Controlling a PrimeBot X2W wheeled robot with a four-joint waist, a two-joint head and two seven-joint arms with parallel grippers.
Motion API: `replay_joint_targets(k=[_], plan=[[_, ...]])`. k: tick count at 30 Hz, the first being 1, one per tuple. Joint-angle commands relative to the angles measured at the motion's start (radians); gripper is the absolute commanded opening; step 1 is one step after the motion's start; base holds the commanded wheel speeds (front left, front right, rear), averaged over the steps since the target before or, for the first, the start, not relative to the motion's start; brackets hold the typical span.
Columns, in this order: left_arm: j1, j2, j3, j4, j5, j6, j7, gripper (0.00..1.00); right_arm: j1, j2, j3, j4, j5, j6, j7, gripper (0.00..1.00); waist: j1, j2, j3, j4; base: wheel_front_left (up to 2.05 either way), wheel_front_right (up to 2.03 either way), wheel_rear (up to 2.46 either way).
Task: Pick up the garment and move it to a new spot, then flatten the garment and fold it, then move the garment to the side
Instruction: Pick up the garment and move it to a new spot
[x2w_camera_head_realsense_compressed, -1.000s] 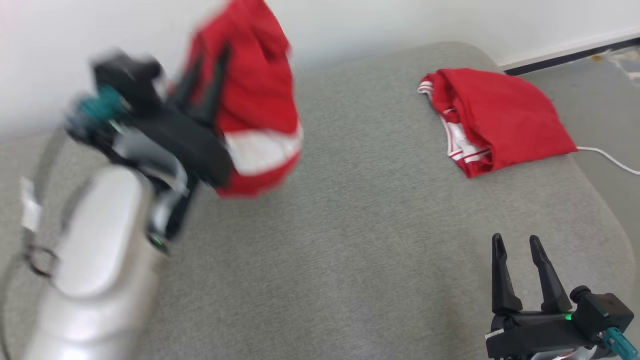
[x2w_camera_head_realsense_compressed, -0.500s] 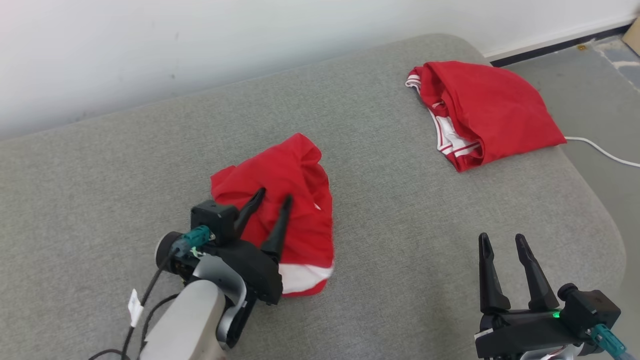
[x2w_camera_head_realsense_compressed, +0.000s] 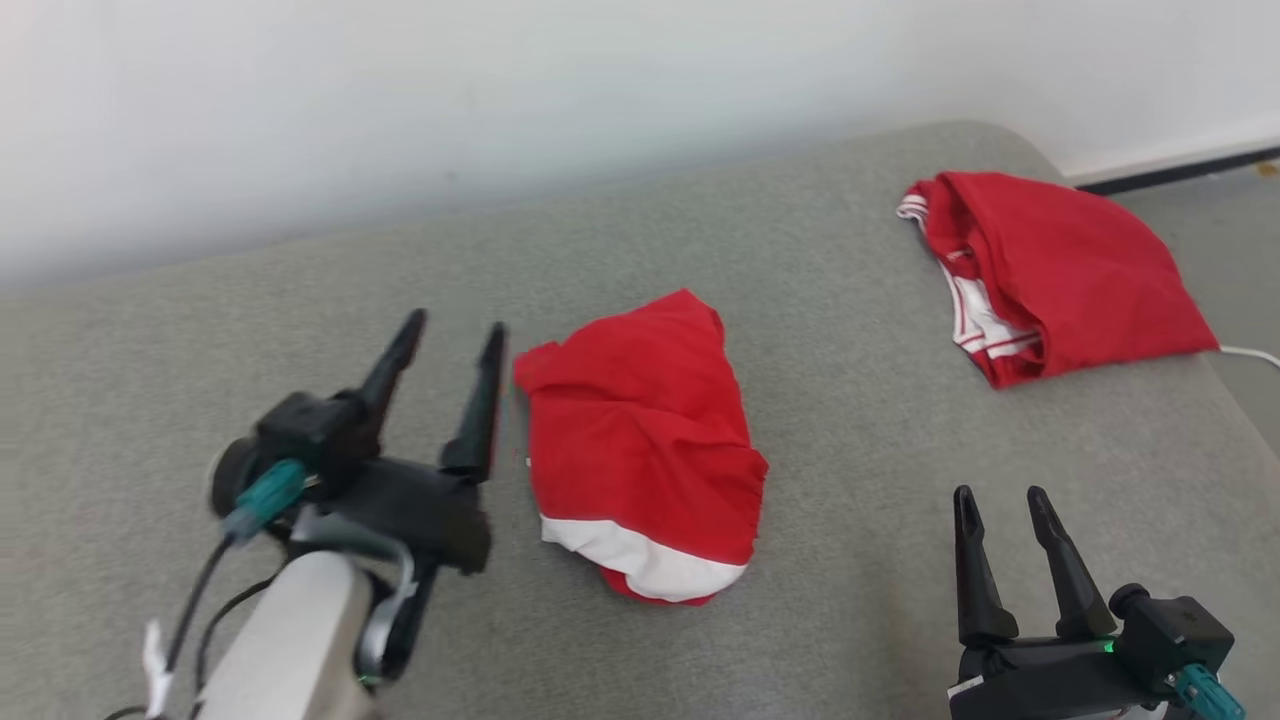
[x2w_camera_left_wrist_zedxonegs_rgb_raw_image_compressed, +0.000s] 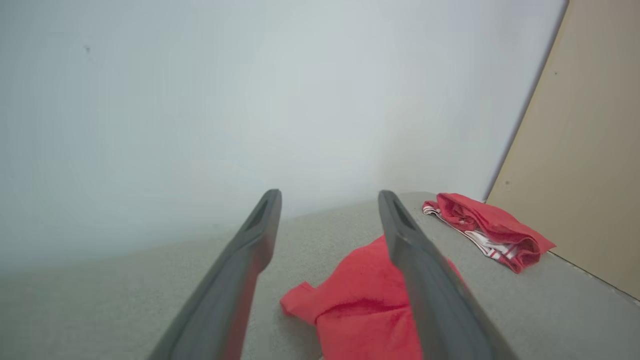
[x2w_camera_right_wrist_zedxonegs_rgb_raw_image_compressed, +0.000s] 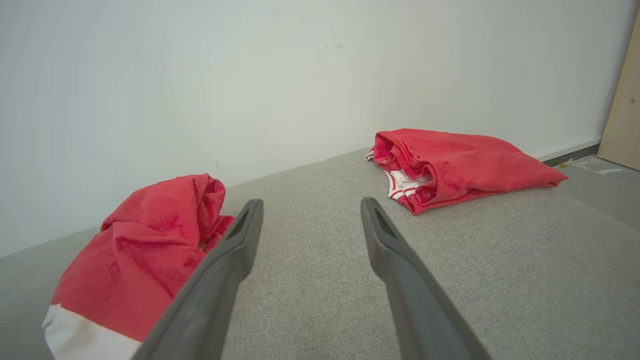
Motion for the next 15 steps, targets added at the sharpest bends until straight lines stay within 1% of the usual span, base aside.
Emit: replay_joint_targets(k=[1,4,9,13,15], plan=[[0.036,0.017,0.019,-0.028,0.013,0.008,-0.004,1.00,0.014,-0.002,0.002,-0.003,-0.007,-0.003,-0.004,1.00,0.0000,0.0000,-0.038,0.051,0.00,0.00,0.00],[0.105,0.052,0.082,-0.103,0.024,0.023,-0.004,1.00,0.018,-0.007,0.014,-0.006,-0.011,-0.003,-0.004,1.00,0.0000,0.0000,-0.053,0.081,0.00,0.00,0.00],[0.243,0.091,0.194,-0.211,0.036,0.044,-0.003,1.00,0.016,-0.021,0.043,-0.006,-0.011,-0.003,-0.004,1.00,0.0000,0.0000,-0.071,0.116,0.00,0.00,0.00],[0.352,0.103,0.270,-0.267,0.053,0.056,-0.003,1.00,0.014,-0.036,0.061,-0.005,-0.013,-0.003,-0.004,1.00,0.0000,0.0000,-0.074,0.133,0.00,0.00,0.00],[0.404,0.096,0.303,-0.290,0.058,0.055,-0.003,1.00,0.014,-0.042,0.067,-0.003,-0.009,-0.003,-0.004,1.00,0.0000,0.0000,-0.075,0.140,0.00,0.00,0.00]])
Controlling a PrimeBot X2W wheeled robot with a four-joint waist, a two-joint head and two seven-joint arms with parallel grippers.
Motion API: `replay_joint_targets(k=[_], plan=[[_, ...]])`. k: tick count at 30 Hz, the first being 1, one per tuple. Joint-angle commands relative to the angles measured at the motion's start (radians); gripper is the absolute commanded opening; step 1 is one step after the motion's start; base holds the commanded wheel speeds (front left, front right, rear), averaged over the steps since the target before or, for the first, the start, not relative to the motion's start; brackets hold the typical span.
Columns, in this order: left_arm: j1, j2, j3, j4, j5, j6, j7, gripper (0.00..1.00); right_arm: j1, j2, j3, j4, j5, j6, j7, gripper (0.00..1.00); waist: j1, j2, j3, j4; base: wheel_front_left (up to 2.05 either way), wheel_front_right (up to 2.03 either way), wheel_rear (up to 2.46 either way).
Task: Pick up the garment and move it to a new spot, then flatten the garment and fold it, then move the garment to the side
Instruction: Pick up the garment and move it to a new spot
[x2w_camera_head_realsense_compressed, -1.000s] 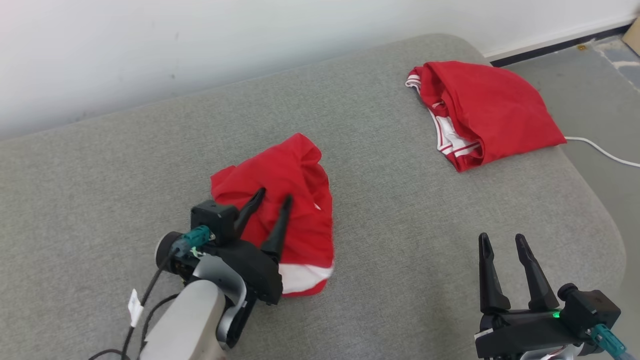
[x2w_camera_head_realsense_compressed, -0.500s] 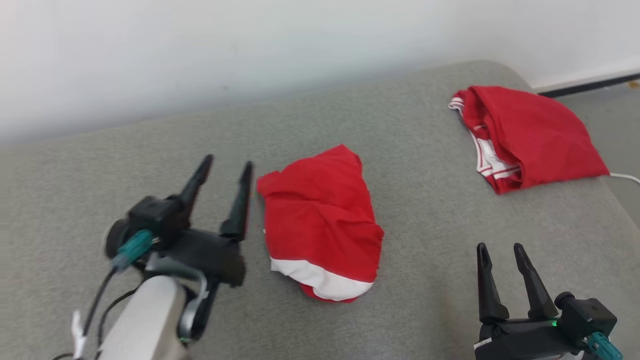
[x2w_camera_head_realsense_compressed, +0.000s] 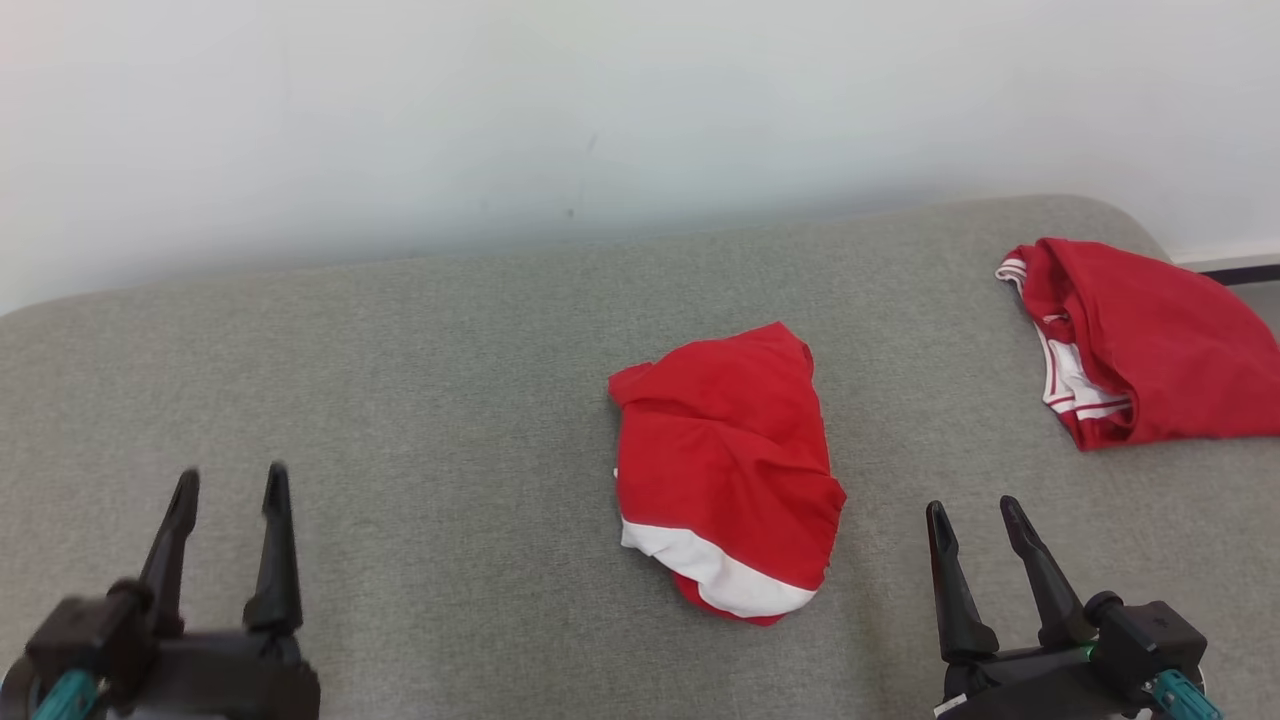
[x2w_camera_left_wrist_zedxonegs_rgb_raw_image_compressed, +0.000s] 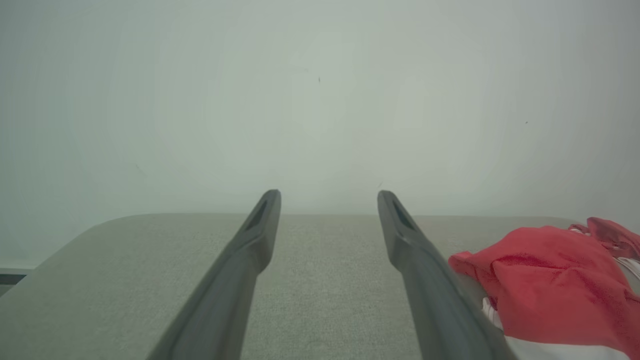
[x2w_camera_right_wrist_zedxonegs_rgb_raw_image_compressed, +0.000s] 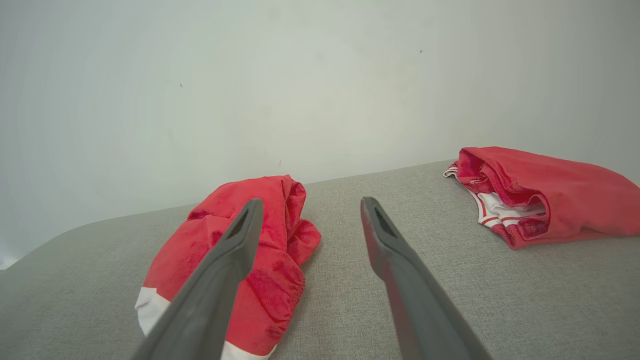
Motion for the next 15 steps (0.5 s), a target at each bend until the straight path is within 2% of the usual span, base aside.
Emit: replay_joint_targets(k=[1,7,15], plan=[[0.038,-0.007,0.016,-0.015,0.010,-0.002,-0.001,1.00,0.005,-0.008,0.004,0.002,-0.001,-0.003,-0.004,1.00,0.0001,0.0000,-0.008,0.013,0.00,0.00,0.00],[0.153,-0.039,0.068,-0.069,0.032,-0.044,-0.001,1.00,0.021,-0.014,0.003,0.006,0.009,-0.003,-0.004,1.00,0.0001,0.0000,-0.010,0.030,0.00,0.00,0.00],[0.227,-0.100,0.118,-0.064,0.058,-0.072,-0.001,1.00,0.052,-0.018,0.001,0.020,0.011,-0.003,-0.004,1.00,0.0001,0.0000,-0.012,0.043,0.00,0.00,0.00]])
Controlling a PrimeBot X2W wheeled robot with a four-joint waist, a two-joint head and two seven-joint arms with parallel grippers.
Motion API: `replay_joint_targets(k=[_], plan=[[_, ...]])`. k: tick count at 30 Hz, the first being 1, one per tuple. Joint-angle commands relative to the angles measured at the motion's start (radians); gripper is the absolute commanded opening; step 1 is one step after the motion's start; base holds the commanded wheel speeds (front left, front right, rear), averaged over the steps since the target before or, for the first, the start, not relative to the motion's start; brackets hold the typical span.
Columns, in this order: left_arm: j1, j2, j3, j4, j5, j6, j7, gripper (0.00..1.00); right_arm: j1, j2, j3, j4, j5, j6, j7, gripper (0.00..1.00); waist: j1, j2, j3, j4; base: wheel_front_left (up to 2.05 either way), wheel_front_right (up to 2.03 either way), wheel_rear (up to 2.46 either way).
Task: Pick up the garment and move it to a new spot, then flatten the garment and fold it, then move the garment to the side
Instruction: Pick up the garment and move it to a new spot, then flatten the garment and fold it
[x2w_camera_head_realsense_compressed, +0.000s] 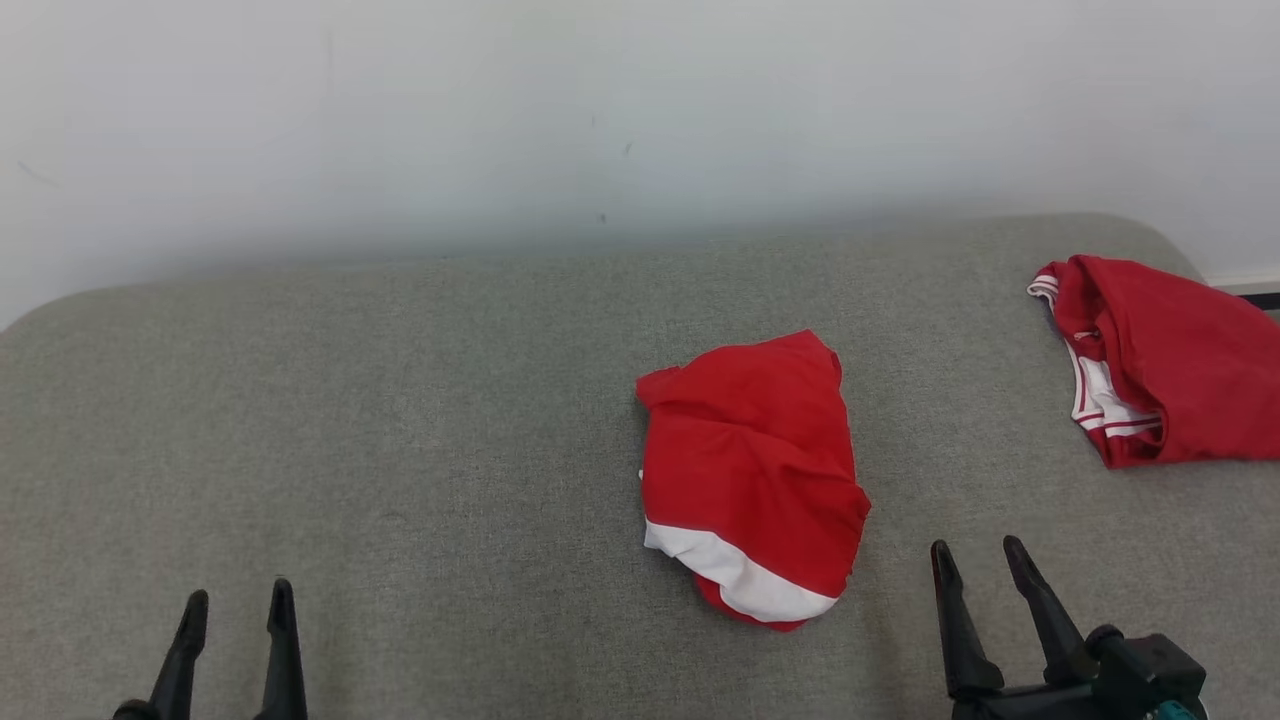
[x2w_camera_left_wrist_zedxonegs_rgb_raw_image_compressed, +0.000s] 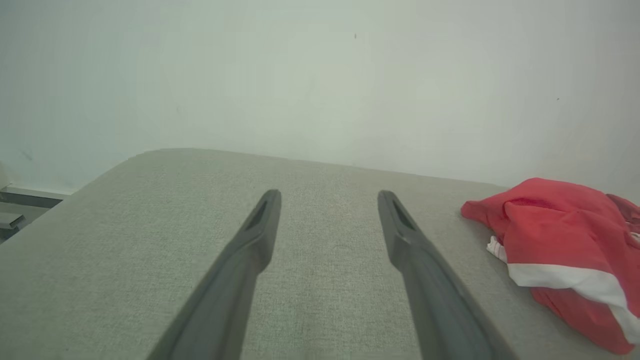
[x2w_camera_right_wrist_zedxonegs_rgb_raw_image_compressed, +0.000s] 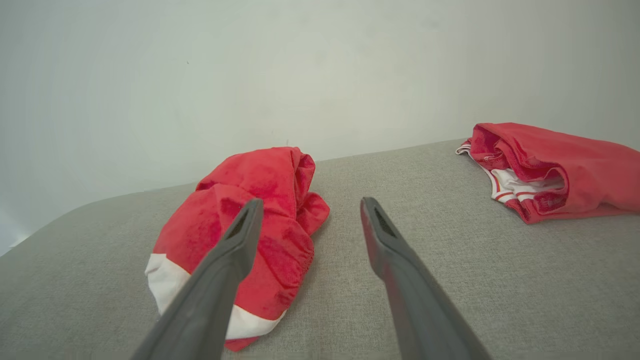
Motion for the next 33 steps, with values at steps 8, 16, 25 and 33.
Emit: replay_joint_targets(k=[8,16,25,33], plan=[[0.013,-0.038,0.028,0.024,0.034,-0.028,-0.001,1.00,0.023,-0.006,0.010,0.012,0.001,-0.003,-0.004,1.00,0.0001,0.0000,0.002,0.002,0.00,0.00,0.00],[0.001,-0.058,0.051,0.034,0.058,-0.046,-0.002,1.00,0.024,-0.007,0.016,0.020,0.003,-0.003,-0.004,1.00,0.0001,0.0000,-0.001,0.002,0.00,0.00,0.00],[-0.008,-0.076,0.060,0.041,0.080,-0.062,-0.002,1.00,0.016,-0.007,0.024,0.025,-0.002,-0.003,-0.004,1.00,0.0001,0.0000,0.003,0.009,0.00,0.00,0.00],[-0.029,-0.085,0.059,0.045,0.093,-0.069,-0.002,1.00,-0.063,-0.040,0.063,0.054,-0.004,-0.003,0.022,1.00,0.0001,0.0000,0.026,0.029,0.00,0.00,0.00]])
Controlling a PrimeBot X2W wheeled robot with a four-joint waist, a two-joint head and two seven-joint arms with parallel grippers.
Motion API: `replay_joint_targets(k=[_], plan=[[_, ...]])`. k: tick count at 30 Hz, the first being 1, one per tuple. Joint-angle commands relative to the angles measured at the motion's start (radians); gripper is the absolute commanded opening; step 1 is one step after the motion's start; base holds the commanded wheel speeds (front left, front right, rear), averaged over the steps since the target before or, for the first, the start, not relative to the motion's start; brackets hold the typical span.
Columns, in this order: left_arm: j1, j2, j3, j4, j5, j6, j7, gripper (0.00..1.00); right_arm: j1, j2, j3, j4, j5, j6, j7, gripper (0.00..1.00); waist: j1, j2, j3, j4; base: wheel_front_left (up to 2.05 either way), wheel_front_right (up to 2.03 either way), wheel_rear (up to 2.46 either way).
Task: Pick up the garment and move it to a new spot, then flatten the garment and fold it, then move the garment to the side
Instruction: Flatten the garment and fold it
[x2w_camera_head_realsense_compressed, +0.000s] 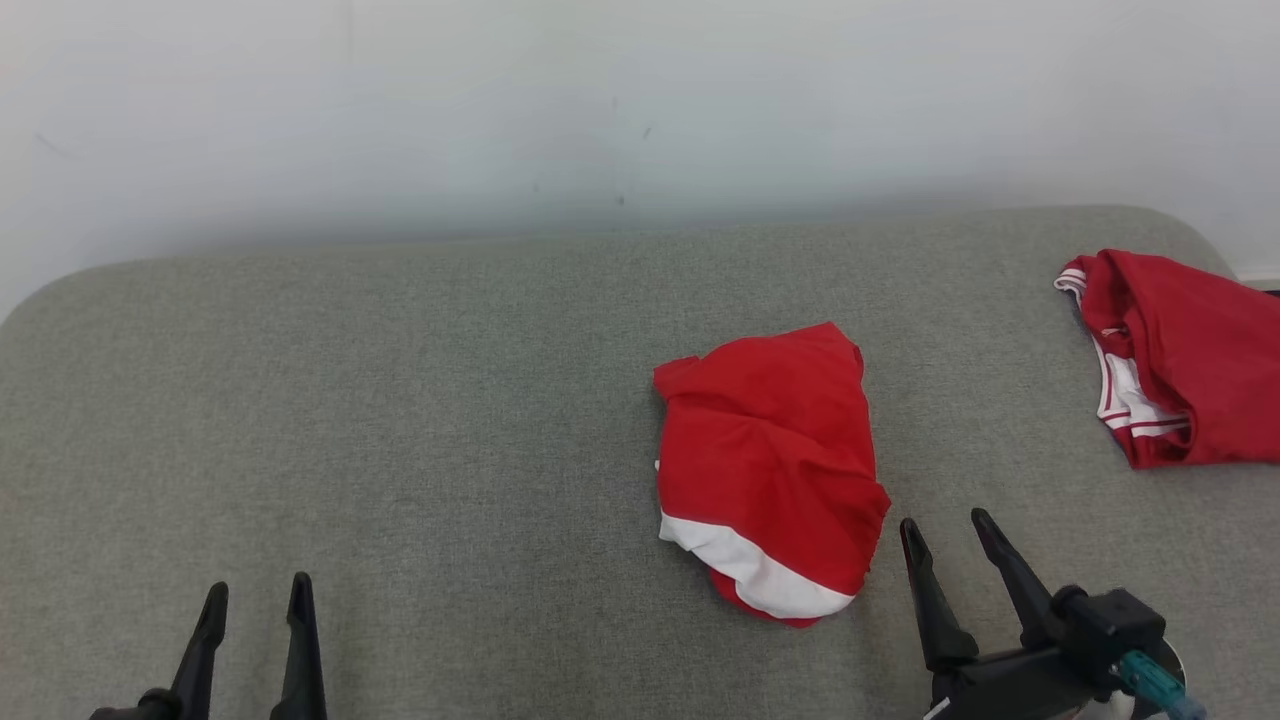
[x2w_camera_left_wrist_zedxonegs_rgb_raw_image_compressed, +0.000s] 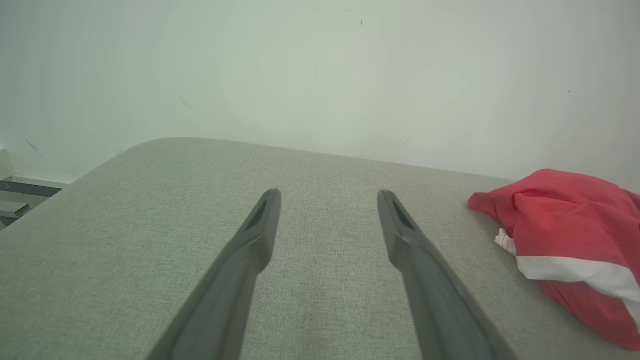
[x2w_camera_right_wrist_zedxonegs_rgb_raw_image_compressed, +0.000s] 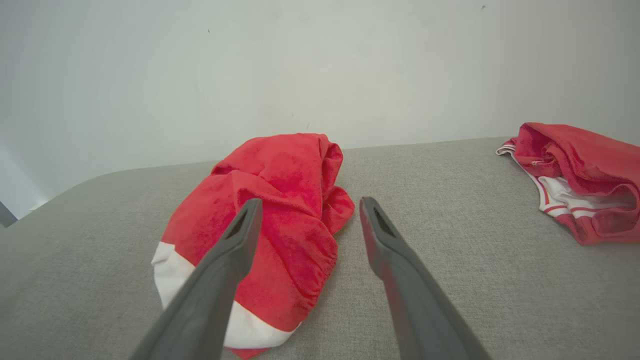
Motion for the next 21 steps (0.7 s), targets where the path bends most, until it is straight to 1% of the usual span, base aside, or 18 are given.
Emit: replay_joint_targets(k=[1,6,7,10,15,16,20,21], plan=[[-0.018,-0.003,0.000,0.003,0.009,-0.005,-0.002,1.00,-0.035,-0.016,0.009,0.020,-0.004,-0.003,0.010,1.00,0.0000,-0.0001,0.013,0.011,0.00,0.00,0.00],[-0.042,-0.009,-0.012,0.011,0.014,-0.008,-0.002,1.00,-0.118,-0.033,0.024,0.111,0.002,-0.003,0.028,1.00,0.0000,-0.0001,0.037,0.037,0.00,0.00,0.00],[-0.051,-0.010,-0.015,0.016,0.011,-0.010,-0.002,1.00,-0.145,-0.037,0.029,0.163,0.006,-0.003,0.031,1.00,0.0000,-0.0001,0.048,0.048,0.00,0.00,0.00],[-0.063,-0.014,-0.023,0.020,0.012,-0.012,-0.002,1.00,-0.186,-0.042,0.035,0.247,0.012,-0.003,0.025,1.00,0.0000,-0.0001,0.064,0.068,0.00,0.00,0.00],[-0.080,-0.016,-0.034,0.028,0.013,-0.014,-0.002,1.00,-0.260,-0.030,0.051,0.397,0.030,-0.003,0.009,1.00,0.0000,-0.0001,0.088,0.094,0.00,0.00,0.00],[-0.080,-0.016,-0.034,0.028,0.013,-0.014,-0.002,1.00,-0.260,-0.030,0.051,0.397,0.030,-0.003,0.009,1.00,0.0000,-0.0001,0.088,0.094,0.00,0.00,0.00],[-0.093,-0.019,-0.045,0.034,0.015,-0.013,-0.002,1.00,-0.313,-0.012,0.074,0.523,0.051,-0.003,-0.003,1.00,0.0000,-0.0001,0.103,0.112,0.00,0.00,0.00],[-0.095,-0.019,-0.048,0.036,0.015,-0.013,-0.002,1.00,-0.324,-0.006,0.081,0.548,0.062,-0.003,-0.005,0.81,0.0000,-0.0001,0.103,0.117,0.00,0.00,0.00]])
